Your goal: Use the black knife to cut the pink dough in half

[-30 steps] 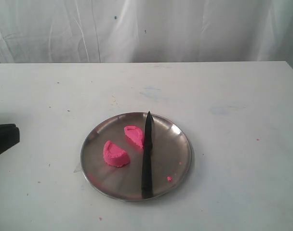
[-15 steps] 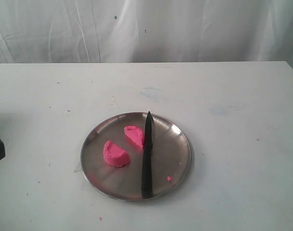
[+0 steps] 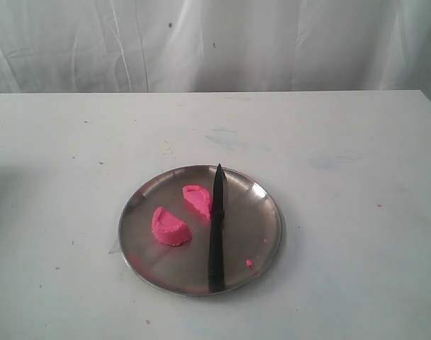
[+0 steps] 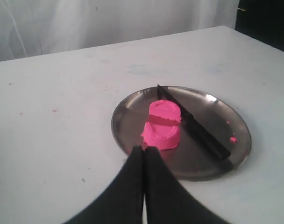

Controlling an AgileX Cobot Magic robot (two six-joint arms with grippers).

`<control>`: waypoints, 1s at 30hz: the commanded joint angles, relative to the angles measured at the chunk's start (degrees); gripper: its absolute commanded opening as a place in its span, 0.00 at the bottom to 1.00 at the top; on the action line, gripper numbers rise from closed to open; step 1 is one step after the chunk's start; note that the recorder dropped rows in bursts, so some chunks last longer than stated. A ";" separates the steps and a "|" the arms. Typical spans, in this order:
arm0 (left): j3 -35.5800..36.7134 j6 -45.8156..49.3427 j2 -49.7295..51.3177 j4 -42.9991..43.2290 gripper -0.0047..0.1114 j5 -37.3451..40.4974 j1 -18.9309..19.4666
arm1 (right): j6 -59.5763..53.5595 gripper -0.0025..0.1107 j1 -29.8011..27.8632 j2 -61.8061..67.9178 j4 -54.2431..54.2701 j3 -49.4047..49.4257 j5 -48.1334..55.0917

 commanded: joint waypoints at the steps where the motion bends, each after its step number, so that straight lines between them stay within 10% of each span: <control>1: 1.72 -4.61 -2.42 3.49 0.04 3.93 1.87 | -0.30 0.02 -0.11 -0.31 -0.09 0.30 -0.50; 30: 12.40 -6.34 -9.82 3.76 0.04 3.01 10.01 | -0.30 0.02 -0.11 -0.31 -0.09 0.30 -0.50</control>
